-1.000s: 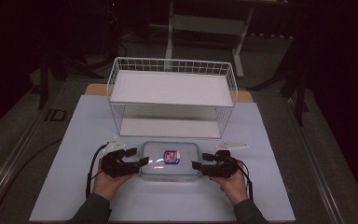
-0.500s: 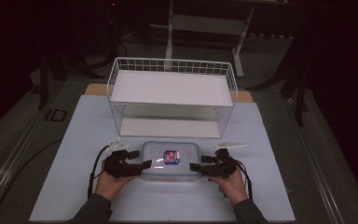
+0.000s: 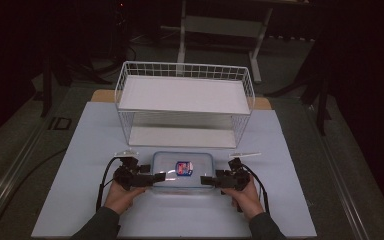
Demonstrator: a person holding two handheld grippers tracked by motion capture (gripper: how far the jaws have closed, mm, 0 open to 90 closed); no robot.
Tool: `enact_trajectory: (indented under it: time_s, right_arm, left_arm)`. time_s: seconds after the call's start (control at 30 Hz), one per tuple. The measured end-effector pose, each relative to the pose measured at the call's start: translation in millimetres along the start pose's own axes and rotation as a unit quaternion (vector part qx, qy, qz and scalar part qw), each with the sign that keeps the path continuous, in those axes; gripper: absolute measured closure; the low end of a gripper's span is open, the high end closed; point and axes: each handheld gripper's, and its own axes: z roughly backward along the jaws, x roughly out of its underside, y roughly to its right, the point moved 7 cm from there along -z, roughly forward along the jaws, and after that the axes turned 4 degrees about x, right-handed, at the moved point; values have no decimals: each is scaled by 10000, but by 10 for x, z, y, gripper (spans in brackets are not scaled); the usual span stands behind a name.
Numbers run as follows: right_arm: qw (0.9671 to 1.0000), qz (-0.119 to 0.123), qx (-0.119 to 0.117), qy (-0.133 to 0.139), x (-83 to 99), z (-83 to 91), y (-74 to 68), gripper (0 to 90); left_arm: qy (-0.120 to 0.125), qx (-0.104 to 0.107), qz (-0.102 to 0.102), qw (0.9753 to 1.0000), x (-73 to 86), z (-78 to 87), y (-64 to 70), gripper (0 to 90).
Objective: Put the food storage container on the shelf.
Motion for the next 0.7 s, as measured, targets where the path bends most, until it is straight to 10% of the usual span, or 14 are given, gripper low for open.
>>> enact_trajectory:
  time_s: [0.17,0.7]
  right_arm:
    - [10000,17,-61,25,2,15,7,185]
    - [9996,192,-138,135,85,102,-85,305]
  left_arm:
    - [-40,256,335,9991,18,-14,-21,199]
    - [128,114,417,9990,48,159,42,352]
